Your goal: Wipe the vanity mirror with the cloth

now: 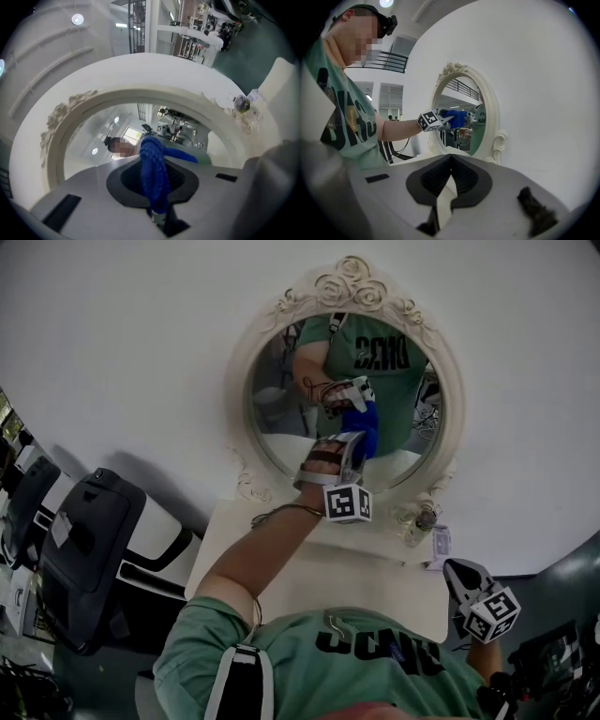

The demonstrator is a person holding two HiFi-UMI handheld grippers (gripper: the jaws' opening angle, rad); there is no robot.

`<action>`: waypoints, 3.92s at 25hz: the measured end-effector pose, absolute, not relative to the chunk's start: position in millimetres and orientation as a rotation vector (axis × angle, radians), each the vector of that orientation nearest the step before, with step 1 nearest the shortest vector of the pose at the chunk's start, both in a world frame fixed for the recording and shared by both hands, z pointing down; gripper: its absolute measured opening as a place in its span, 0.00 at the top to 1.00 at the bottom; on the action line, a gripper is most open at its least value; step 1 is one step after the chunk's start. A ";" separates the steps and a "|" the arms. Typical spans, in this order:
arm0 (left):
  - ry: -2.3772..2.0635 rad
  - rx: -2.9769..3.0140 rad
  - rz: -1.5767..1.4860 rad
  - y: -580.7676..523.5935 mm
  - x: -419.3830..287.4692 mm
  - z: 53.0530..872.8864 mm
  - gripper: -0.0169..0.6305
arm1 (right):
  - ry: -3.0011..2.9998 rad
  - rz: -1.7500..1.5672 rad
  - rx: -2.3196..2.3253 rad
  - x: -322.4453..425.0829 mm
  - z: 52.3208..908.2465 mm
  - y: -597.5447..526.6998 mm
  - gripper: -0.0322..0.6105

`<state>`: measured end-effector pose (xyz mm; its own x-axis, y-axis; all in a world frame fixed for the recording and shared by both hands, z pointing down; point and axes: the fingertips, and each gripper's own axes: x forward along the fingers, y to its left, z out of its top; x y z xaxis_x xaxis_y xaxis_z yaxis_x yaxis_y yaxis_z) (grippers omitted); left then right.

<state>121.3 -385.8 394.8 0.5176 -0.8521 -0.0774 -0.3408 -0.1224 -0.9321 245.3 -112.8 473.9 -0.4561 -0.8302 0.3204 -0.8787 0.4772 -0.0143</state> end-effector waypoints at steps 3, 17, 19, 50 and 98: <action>1.140 -1.669 -0.702 -411.6 36.8 402.7 0.89 | -2.481 0.236 1.384 223.2 472.0 -125.9 0.93; 1.305 -1.588 -0.975 -461.3 -106.3 462.2 0.90 | -2.492 0.195 1.283 187.2 464.4 -148.9 0.93; 1.301 -1.591 -0.971 -460.6 -105.8 461.0 0.90 | -2.483 0.198 1.296 189.8 463.8 -148.6 0.93; 0.711 -1.773 -0.654 -352.9 275.0 479.4 0.90 | -2.351 0.340 1.568 281.7 491.7 -92.3 0.93; 1.175 -1.762 -0.905 -432.6 3.6 490.3 0.89 | -2.431 0.233 1.355 214.6 474.8 -129.3 0.93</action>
